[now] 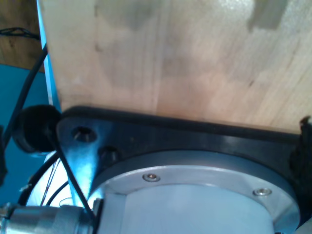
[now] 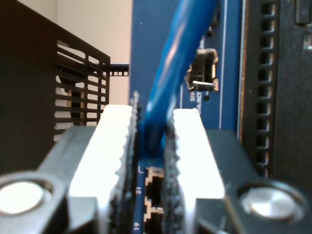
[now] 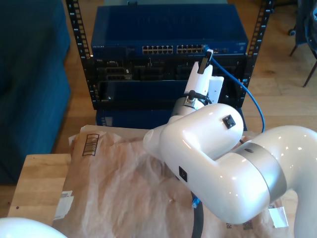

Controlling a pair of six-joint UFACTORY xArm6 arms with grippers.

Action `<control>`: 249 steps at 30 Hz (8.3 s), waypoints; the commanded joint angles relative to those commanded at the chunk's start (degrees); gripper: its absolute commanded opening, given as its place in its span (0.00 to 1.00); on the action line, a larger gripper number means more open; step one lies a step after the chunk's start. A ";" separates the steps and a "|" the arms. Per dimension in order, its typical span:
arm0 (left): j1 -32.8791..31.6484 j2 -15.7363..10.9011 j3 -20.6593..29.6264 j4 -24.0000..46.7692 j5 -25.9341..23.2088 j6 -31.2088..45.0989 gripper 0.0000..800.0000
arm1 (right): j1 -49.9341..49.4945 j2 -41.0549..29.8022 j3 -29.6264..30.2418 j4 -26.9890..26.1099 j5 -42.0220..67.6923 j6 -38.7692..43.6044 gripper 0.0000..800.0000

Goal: Grab the cable and plug it in

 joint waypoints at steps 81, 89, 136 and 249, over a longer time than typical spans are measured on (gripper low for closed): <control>0.00 0.00 0.00 0.00 0.00 0.00 1.00 | 0.18 0.35 -0.79 -0.53 0.70 0.35 0.00; 0.00 0.00 0.00 0.00 0.00 0.00 1.00 | 0.18 0.26 -1.49 -0.62 1.14 0.44 0.00; 0.00 0.00 0.00 0.00 0.00 0.00 1.00 | 1.85 -24.09 28.48 -1.32 13.27 -0.09 0.68; 0.00 0.00 0.00 0.00 0.00 0.00 1.00 | -114.55 -92.75 82.11 -47.21 136.44 -56.88 1.00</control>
